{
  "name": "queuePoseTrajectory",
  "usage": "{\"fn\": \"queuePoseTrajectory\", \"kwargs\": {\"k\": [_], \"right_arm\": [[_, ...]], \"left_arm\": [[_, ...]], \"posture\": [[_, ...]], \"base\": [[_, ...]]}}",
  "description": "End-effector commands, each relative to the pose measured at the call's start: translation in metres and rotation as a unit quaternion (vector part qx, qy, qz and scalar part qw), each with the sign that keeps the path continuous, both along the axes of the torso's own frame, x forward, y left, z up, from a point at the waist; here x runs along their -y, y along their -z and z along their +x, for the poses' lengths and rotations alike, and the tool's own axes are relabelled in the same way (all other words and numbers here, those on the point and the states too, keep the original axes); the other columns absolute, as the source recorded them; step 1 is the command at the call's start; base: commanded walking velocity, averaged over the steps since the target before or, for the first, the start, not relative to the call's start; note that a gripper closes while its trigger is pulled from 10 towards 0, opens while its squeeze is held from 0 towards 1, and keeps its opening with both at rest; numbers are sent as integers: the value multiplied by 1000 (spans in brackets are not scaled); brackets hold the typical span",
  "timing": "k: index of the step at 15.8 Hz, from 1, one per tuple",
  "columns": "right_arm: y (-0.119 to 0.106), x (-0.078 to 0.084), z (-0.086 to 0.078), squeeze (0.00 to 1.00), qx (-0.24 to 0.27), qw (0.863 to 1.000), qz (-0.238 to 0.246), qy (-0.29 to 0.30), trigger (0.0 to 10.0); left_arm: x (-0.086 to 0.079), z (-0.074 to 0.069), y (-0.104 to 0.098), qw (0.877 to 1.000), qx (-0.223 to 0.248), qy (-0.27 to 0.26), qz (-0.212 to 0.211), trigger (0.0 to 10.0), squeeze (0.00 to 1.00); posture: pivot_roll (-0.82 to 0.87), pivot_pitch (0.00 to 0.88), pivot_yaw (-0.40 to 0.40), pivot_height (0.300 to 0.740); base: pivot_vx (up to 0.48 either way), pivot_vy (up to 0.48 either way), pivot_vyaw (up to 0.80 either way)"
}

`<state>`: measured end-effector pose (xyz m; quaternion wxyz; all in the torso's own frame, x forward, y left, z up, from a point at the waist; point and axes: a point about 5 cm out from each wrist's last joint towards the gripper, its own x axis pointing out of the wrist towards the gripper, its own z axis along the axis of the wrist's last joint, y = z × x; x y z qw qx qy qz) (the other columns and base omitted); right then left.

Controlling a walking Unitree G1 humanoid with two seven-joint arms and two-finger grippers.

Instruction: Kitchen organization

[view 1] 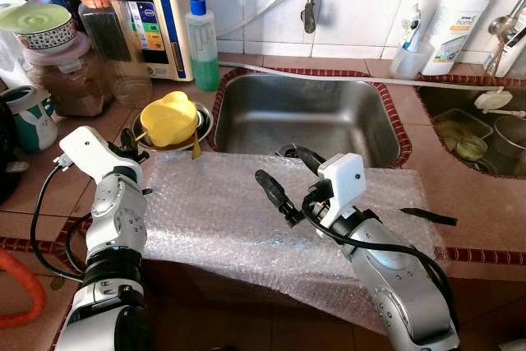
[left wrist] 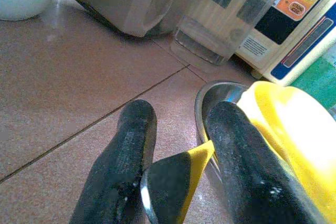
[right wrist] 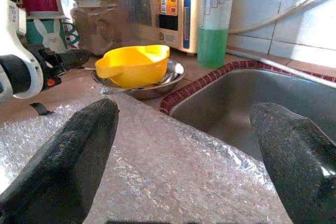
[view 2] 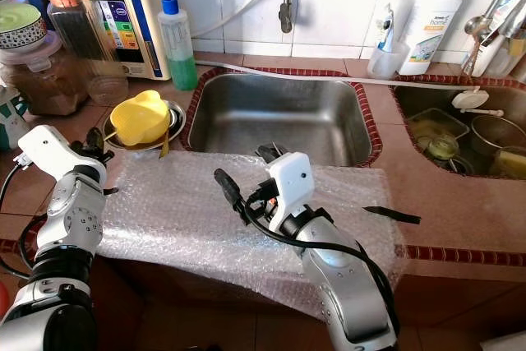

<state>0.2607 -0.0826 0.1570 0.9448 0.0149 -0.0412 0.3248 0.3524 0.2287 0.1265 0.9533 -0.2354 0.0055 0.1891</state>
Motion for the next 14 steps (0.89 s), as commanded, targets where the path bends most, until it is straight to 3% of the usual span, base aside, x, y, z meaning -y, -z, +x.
{"fn": "queuePoseTrajectory", "kwargs": {"k": [1,9,14], "right_arm": [[-2,0,-1,0,3,1000,2,1,10000],[-1,-6,-10,0,-9,999,18,-44,10000],[-3,-6,-10,0,-7,998,21,-52,10000]], "left_arm": [[-3,2,-8,1000,14,-8,2,0,0],[-5,1,-17,999,36,-18,11,0,0],[-11,-1,-29,997,59,-32,47,0,0]], "posture": [[-20,55,55,740],[-22,55,55,740],[-21,53,55,740]], "base": [[0,0,0],[0,0,0],[0,0,0]]}}
